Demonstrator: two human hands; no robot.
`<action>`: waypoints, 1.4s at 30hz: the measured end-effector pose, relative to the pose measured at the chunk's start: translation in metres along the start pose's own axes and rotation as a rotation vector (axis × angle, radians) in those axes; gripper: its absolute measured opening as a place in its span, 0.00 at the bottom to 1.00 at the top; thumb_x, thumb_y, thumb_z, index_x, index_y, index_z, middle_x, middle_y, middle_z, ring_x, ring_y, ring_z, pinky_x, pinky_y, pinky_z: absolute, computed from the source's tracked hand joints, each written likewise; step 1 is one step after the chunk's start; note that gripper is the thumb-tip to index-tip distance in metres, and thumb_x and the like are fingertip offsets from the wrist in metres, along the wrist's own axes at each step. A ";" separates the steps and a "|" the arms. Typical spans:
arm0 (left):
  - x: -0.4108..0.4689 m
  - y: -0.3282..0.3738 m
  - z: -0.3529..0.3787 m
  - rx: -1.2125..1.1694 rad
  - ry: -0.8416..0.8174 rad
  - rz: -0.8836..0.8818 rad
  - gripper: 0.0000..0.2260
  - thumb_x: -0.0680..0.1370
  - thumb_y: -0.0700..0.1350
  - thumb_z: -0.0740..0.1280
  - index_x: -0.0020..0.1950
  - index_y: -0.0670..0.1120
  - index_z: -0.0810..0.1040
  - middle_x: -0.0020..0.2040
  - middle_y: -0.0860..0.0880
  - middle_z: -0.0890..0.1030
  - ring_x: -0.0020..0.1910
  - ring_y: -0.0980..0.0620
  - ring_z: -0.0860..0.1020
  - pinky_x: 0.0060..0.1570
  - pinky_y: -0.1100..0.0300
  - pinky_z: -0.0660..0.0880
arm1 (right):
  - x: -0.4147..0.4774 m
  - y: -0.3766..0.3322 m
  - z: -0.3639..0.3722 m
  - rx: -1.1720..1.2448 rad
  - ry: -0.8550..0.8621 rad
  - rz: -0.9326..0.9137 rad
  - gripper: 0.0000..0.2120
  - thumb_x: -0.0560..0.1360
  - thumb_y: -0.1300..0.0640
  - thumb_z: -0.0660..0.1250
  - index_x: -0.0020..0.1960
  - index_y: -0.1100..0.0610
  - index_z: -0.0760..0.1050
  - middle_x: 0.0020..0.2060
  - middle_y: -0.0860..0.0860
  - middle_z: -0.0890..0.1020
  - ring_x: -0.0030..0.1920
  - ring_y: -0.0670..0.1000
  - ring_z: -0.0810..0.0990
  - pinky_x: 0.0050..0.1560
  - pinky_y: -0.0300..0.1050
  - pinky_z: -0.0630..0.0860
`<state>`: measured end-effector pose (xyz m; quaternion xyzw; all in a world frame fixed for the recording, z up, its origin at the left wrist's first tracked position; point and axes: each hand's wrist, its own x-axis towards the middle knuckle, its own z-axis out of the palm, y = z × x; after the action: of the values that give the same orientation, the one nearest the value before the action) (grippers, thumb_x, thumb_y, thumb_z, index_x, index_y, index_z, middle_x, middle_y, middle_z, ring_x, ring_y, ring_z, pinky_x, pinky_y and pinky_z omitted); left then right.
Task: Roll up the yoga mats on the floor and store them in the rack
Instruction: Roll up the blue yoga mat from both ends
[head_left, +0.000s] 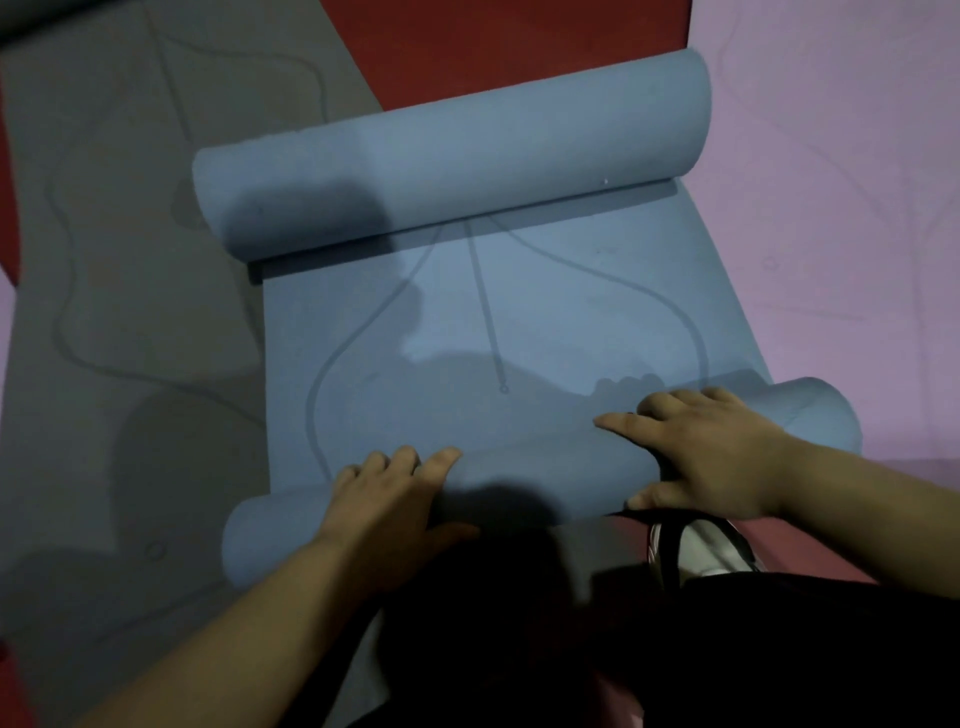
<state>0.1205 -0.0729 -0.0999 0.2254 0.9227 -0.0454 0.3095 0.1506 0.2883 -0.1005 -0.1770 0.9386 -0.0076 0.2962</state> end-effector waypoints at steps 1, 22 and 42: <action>0.002 -0.001 0.000 -0.014 -0.006 -0.002 0.42 0.71 0.78 0.56 0.80 0.61 0.51 0.69 0.50 0.70 0.67 0.43 0.70 0.65 0.47 0.67 | 0.002 0.001 -0.001 0.009 -0.013 0.009 0.45 0.68 0.18 0.52 0.80 0.34 0.46 0.65 0.44 0.71 0.66 0.51 0.72 0.63 0.50 0.65; 0.008 -0.009 0.004 -0.047 0.211 -0.026 0.40 0.70 0.78 0.49 0.79 0.62 0.61 0.67 0.48 0.73 0.64 0.43 0.73 0.63 0.45 0.69 | 0.024 0.004 -0.022 0.106 -0.025 0.057 0.45 0.67 0.17 0.56 0.79 0.31 0.48 0.69 0.42 0.68 0.69 0.49 0.68 0.69 0.52 0.63; 0.014 -0.007 0.003 -0.025 0.253 -0.087 0.41 0.70 0.78 0.47 0.80 0.61 0.59 0.69 0.46 0.71 0.67 0.42 0.70 0.68 0.40 0.66 | 0.029 0.000 -0.023 0.035 0.044 0.099 0.47 0.64 0.15 0.48 0.79 0.32 0.47 0.69 0.45 0.69 0.70 0.52 0.69 0.69 0.53 0.62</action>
<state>0.1091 -0.0743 -0.1112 0.1853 0.9637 -0.0186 0.1911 0.1151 0.2763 -0.0974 -0.1248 0.9522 -0.0133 0.2785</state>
